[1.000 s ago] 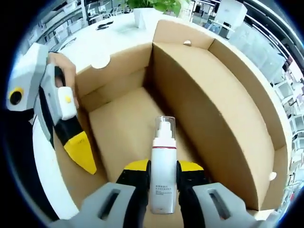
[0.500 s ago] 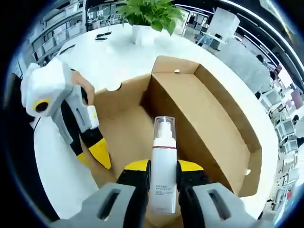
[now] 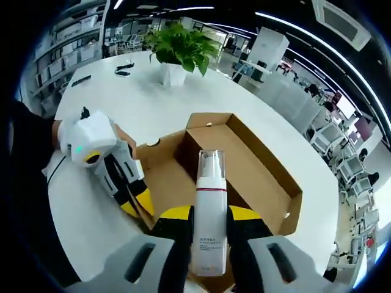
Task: Operate the shoe box by opening the lid, removing the specified soft item, and placing it in the target area until the item is outside and the box remains undamaged.
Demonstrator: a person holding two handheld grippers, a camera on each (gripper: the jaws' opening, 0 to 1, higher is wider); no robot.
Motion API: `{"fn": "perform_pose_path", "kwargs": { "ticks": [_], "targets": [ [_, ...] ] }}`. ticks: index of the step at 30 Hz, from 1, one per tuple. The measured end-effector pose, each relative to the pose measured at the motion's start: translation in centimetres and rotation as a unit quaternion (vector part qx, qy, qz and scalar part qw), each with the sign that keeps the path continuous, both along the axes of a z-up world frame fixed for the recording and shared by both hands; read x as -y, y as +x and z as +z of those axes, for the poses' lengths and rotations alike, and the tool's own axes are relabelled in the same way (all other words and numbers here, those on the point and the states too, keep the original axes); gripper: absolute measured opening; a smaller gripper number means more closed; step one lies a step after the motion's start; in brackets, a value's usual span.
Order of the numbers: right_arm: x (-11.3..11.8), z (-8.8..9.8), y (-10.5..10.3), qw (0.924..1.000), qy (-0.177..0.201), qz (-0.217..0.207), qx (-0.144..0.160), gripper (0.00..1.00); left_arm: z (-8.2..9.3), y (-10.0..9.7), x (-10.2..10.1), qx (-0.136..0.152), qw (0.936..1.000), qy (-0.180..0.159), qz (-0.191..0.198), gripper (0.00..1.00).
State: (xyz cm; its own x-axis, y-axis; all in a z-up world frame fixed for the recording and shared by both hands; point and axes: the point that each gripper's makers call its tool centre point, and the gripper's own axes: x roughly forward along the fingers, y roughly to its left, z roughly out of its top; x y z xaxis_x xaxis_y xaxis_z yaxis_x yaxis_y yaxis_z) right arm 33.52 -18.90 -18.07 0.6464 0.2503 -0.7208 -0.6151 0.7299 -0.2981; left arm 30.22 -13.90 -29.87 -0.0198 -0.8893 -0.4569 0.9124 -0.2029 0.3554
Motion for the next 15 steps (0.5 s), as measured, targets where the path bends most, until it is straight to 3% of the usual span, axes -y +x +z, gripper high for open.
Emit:
{"fn": "perform_pose_path", "kwargs": {
  "ticks": [8, 15],
  "targets": [
    [2.6, 1.8, -3.5, 0.9990, 0.003, -0.038, 0.022, 0.20, 0.0, 0.8, 0.2, -0.006, 1.0000, 0.002, 0.004, 0.08],
    [5.8, 3.5, -6.5, 0.9960, -0.003, -0.079, 0.042, 0.20, 0.2, -0.3, -0.2, -0.002, 0.9999, 0.003, 0.012, 0.08]
  ]
}}
